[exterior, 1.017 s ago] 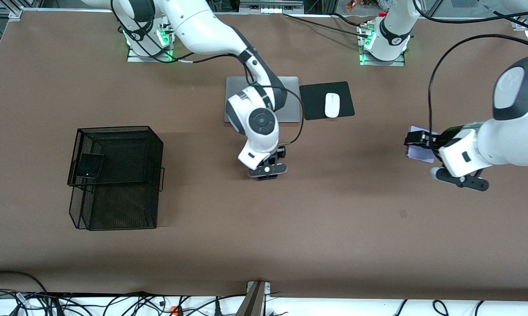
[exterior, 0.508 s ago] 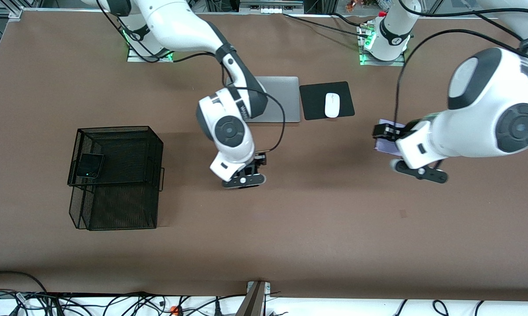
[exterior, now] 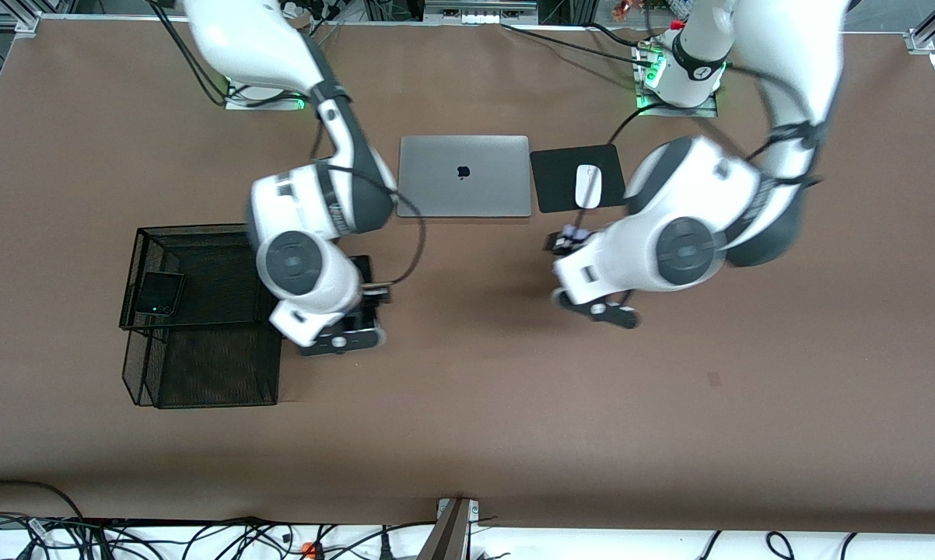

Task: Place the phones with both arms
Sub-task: 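Lower the tall phone into the basket while the left gripper carries the white phone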

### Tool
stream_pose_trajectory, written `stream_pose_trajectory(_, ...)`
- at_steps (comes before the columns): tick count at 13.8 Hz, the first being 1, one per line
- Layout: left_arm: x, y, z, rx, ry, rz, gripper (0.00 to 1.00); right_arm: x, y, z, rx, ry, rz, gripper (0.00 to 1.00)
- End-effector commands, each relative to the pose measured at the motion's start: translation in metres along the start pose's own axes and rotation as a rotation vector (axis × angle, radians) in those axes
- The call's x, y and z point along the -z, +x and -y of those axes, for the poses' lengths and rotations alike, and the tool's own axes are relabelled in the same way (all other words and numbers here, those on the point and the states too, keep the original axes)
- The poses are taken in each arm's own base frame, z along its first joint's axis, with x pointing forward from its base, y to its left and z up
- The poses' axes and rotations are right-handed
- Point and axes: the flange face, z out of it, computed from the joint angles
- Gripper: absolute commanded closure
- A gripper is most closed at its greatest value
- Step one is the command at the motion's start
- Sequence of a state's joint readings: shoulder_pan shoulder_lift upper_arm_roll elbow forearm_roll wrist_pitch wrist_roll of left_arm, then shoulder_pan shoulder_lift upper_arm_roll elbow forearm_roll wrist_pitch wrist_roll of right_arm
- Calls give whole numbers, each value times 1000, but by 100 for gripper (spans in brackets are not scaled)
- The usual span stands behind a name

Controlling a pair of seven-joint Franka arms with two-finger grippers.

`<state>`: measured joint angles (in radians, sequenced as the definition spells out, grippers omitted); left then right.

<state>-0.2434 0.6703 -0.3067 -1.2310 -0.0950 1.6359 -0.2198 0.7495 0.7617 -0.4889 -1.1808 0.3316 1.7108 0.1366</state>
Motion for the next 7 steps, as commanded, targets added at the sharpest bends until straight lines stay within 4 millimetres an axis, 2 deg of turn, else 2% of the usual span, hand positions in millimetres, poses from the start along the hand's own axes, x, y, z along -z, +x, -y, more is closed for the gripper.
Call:
stream_pose_trajectory(1, -50, 26, -23, -10, -29, -62, 80, 27, -27, -50, 19, 43, 55, 100)
stream_pose_trajectory(2, -71, 28, -47, -14, -30, -95, 81, 32, -33, -68, 21, 50, 61, 100)
stream_pose_trajectory(3, -89, 31, -63, 28, -29, -121, 80, 33, -39, -86, 17, 61, 68, 100)
stream_pose_trajectory(6, -139, 41, -104, 103, -41, -213, 80, 29, -63, -141, -35, 88, 102, 100)
stream_pose_trajectory(7, -152, 46, -110, 115, -29, -254, 79, 29, -69, -156, -52, 95, 106, 100)
